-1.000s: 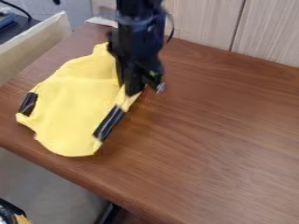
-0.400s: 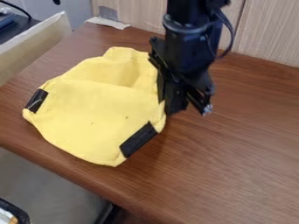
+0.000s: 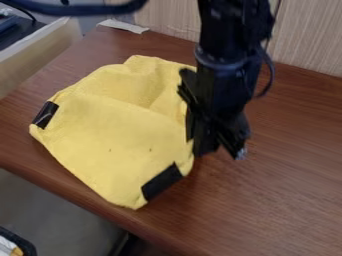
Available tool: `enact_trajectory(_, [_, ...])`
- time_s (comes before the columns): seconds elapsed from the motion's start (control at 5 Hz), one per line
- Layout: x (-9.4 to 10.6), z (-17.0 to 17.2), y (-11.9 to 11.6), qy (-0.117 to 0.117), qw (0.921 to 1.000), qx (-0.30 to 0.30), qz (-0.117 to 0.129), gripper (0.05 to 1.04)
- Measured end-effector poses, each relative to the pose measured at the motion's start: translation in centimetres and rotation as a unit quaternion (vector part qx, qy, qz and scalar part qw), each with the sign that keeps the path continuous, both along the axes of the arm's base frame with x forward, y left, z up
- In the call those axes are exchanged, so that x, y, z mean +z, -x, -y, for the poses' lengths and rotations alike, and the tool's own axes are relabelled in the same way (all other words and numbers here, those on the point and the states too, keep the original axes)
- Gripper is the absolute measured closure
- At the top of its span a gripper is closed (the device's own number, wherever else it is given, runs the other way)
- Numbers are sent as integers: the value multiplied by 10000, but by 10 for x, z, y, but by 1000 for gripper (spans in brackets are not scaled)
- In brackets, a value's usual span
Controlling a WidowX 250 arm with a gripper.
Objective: Unfold the cloth
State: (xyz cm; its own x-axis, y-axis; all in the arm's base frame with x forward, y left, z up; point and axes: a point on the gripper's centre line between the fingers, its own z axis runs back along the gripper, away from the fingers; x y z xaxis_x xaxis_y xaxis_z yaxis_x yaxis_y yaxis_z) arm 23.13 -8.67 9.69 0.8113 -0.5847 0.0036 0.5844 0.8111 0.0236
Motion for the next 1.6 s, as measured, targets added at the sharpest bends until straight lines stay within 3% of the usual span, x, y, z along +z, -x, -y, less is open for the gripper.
enact_trajectory(0.2, [-15, 0, 9, 64, 9999, -37, -100, 1024])
enact_trajectory(0.6, [-31, 0, 9, 157, 9997, -157, 60, 999])
enact_trajectory(0.8, [-32, -3, 9, 78, 9999, -76, 74, 842])
enact_trajectory(1.2, [-33, -6, 11, 15, 10000, -62, 16, 259])
enact_trajectory(1.4, [-28, -7, 13, 41, 9999, -114, 55, 77])
enact_trajectory(1.6, [-12, -10, 15, 87, 9997, -73, 226, 78])
